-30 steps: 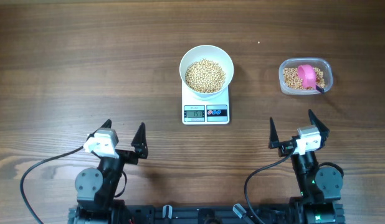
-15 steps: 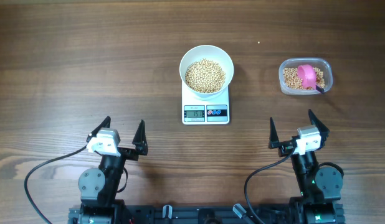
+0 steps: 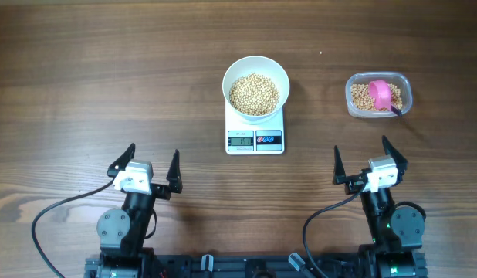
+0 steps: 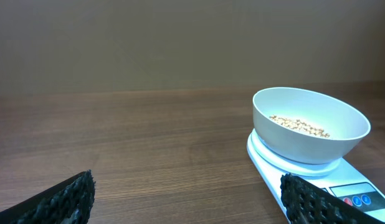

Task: Scoop item into bowl and weigh 150g on scale

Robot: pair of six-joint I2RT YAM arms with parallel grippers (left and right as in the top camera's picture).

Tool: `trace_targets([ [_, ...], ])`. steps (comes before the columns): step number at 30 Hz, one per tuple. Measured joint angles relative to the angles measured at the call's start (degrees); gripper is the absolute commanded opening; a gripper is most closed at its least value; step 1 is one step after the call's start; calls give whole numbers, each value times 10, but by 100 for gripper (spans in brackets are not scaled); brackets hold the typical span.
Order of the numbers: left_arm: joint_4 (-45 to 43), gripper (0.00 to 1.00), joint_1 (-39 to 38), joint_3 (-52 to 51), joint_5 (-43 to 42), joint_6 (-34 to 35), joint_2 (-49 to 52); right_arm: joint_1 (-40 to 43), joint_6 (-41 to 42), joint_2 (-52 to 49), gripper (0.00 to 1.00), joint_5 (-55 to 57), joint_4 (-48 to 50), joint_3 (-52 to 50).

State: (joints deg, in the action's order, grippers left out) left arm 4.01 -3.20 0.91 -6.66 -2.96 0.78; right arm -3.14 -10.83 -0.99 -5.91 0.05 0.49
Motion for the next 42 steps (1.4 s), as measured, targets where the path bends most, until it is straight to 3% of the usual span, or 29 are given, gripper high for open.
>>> trace_targets([
  [16, 3, 100, 0, 0, 63, 12, 0, 0, 0, 0, 99, 0, 0, 0],
  [42, 3, 100, 0, 0, 66, 12, 0, 0, 0, 0, 100, 0, 0, 0],
])
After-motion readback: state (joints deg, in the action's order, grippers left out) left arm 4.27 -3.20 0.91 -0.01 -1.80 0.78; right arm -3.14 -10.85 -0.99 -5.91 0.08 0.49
